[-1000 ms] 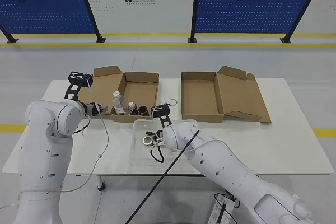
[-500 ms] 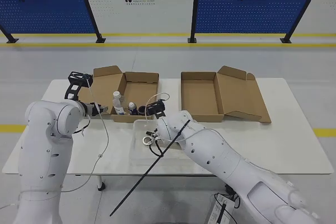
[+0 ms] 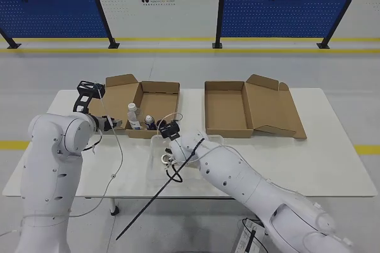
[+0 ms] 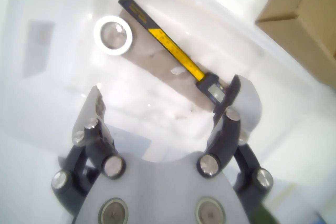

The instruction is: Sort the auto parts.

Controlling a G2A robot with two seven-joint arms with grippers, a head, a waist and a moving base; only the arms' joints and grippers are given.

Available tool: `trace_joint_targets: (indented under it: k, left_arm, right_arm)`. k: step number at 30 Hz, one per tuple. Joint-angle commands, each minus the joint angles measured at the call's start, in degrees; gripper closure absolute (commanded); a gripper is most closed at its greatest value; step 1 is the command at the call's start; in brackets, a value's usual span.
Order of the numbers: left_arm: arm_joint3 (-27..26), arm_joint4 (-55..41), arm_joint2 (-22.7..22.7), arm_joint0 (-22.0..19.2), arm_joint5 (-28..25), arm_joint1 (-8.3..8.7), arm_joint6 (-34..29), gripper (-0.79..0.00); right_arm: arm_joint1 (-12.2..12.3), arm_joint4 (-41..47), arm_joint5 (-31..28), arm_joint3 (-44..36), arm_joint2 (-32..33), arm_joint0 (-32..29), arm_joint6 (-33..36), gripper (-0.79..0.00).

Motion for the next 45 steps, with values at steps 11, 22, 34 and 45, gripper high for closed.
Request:
trace_joint_targets:
  k: [11,22,34,45]
  left_arm:
    - [0.00,0.00,0.00,0.00,0.00,0.00,0.00,-0.785]
    - [0.00,0.00,0.00,0.00,0.00,0.00,0.00,-0.785]
    - [0.00,0.00,0.00,0.00,0.00,0.00,0.00,-0.785]
    - [0.00,0.00,0.00,0.00,0.00,0.00,0.00,-0.785]
  right_arm:
    - [-2.07,3.09,-1.29,6.01,0.96,-0.41,-3.15,-0.539]
    - [-4.23,4.63,-1.96,9.87,0.86,0.00,-4.83,-0.388]
    - [-7.60,5.76,-3.19,16.80,-0.42,2.08,-7.33,-0.385]
    - [-10.71,7.58,-4.90,23.26,-0.90,3.46,-10.19,-0.372]
